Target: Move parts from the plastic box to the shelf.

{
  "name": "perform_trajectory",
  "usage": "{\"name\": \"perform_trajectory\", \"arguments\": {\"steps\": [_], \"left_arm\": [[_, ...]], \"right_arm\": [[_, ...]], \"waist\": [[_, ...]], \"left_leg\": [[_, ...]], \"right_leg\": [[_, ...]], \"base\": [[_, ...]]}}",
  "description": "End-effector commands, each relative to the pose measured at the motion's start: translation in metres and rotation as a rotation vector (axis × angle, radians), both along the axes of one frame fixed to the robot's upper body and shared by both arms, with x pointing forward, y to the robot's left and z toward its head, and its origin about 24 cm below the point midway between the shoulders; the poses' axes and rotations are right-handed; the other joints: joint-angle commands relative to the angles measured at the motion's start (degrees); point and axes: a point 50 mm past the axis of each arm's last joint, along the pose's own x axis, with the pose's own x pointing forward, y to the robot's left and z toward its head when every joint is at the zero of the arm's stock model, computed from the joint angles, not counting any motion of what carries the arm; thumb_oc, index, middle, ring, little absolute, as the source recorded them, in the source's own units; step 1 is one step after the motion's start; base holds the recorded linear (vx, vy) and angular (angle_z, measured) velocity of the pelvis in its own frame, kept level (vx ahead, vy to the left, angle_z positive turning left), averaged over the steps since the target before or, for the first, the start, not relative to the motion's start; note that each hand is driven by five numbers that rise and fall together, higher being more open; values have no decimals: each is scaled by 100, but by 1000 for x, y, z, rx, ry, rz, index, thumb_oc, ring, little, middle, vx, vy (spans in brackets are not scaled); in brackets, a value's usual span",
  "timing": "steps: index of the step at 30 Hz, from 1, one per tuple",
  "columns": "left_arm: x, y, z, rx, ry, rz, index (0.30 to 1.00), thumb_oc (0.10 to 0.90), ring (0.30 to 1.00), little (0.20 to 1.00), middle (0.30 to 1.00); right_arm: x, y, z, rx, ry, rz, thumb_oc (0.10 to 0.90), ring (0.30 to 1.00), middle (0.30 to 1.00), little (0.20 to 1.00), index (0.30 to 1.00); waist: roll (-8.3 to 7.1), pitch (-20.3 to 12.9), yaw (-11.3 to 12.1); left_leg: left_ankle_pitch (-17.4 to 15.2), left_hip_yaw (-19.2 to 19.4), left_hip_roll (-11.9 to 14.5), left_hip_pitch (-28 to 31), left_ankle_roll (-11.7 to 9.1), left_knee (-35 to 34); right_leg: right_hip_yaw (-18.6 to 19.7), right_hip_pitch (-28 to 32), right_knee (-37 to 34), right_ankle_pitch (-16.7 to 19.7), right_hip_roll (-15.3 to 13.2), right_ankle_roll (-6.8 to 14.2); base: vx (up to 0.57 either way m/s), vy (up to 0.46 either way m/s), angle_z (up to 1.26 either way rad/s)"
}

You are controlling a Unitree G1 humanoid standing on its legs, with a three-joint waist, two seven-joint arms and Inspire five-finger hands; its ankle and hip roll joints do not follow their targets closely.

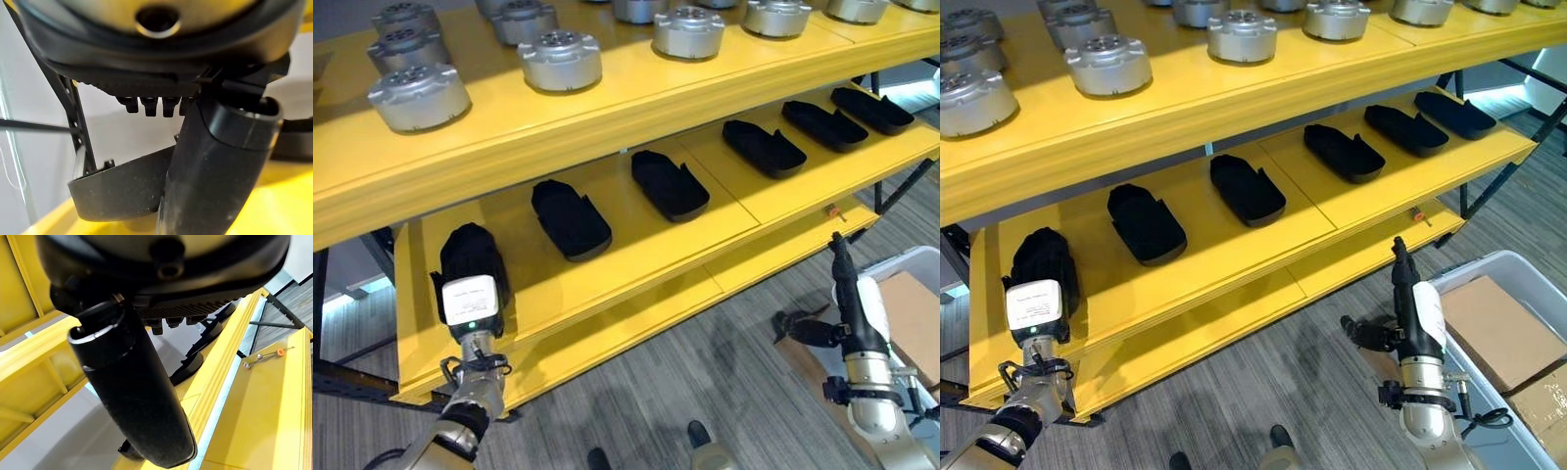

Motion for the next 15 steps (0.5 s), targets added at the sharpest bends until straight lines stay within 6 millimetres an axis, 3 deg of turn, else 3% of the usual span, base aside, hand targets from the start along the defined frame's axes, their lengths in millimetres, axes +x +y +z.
{"name": "perform_trajectory", "arguments": {"steps": [1, 6, 15], "left_arm": [[23, 40, 85, 220, -348, 75, 1000, 900, 1000, 1000, 1000], [26, 34, 90, 202, -387, 21, 1000, 900, 1000, 1000, 1000], [43, -1, 86, 39, -363, -211, 1000, 900, 1000, 1000, 1000]], "right_arm": [[21, -4, 42, -62, -229, 36, 900, 1000, 1000, 1000, 1000], [19, -1, 37, -55, -218, 37, 900, 1000, 1000, 1000, 1000], [21, 5, 36, -54, -209, 40, 900, 1000, 1000, 1000, 1000]], "waist": [[-85, -274, 203], [-101, -292, 227], [-92, -294, 228]], "left_leg": [[-726, 220, 4, 488, 264, 36], [-734, 204, 10, 490, 264, 30], [-749, 211, 9, 498, 284, 28]], "right_leg": [[-141, -376, 357, 49, 114, -14], [-152, -371, 361, 39, 124, -16], [-152, -360, 380, 7, 140, -28]], "base": [[0, 0, 0], [-1, -13, 1], [0, -2, 0]]}}
